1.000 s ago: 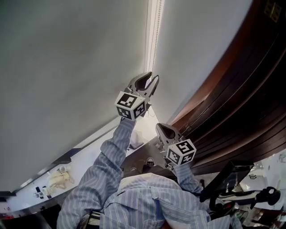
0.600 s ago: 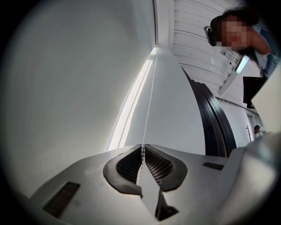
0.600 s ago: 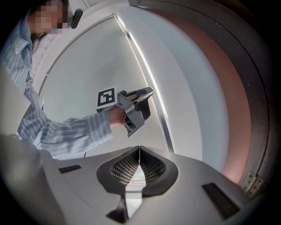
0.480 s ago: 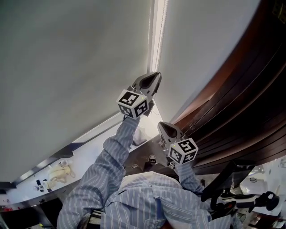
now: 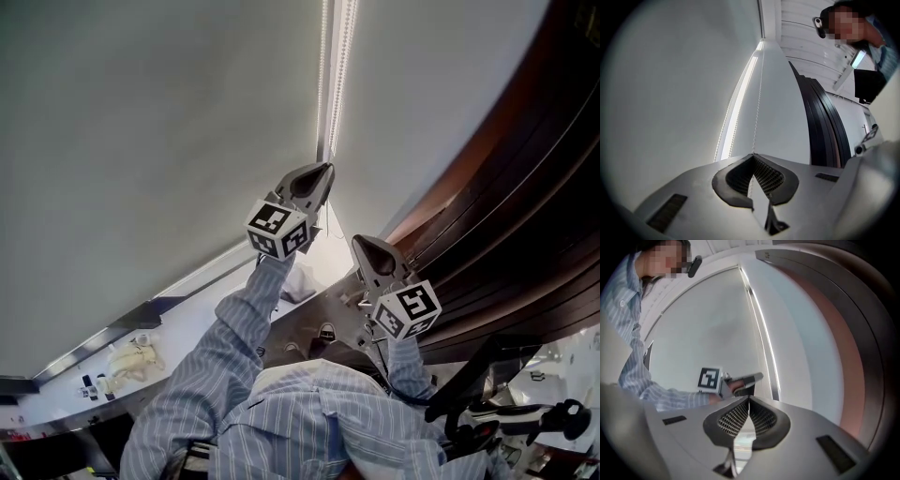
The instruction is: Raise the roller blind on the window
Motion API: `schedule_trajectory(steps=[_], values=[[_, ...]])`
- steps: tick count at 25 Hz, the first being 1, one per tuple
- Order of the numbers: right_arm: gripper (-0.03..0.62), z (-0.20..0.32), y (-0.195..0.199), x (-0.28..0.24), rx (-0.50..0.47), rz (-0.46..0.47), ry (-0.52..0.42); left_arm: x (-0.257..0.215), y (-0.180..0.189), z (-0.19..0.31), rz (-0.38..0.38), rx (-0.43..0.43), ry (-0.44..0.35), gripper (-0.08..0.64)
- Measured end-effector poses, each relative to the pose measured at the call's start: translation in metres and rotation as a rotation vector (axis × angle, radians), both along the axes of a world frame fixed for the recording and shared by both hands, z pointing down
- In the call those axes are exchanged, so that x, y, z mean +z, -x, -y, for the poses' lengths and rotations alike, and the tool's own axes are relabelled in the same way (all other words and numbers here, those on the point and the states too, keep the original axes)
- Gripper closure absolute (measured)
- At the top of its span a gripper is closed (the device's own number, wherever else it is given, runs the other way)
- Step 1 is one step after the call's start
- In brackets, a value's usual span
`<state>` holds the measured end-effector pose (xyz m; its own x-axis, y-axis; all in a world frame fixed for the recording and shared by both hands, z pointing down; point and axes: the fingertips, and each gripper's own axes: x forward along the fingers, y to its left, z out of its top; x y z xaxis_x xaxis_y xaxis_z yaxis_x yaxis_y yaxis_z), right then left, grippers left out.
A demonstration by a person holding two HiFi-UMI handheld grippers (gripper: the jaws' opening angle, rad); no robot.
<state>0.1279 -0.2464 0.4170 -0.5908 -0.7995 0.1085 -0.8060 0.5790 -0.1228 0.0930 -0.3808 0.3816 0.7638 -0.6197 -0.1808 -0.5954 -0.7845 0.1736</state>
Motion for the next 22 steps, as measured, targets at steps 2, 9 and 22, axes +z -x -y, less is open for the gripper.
schedule_trajectory(steps=[2, 9, 22], values=[[0.584, 0.009, 0.003, -0.039, -0.019, -0.021, -0.08, -0.003, 0.006, -0.008, -0.022, 0.002, 0.004, 0.555], [0.485, 0.064, 0.047, -0.127, -0.099, -0.099, -0.191, 0.005, 0.023, -0.03, -0.057, 0.035, 0.024, 0.555], [0.566, 0.089, 0.091, -0.215, -0.16, -0.068, -0.362, 0.002, 0.047, -0.055, -0.06, 0.011, -0.002, 0.555]])
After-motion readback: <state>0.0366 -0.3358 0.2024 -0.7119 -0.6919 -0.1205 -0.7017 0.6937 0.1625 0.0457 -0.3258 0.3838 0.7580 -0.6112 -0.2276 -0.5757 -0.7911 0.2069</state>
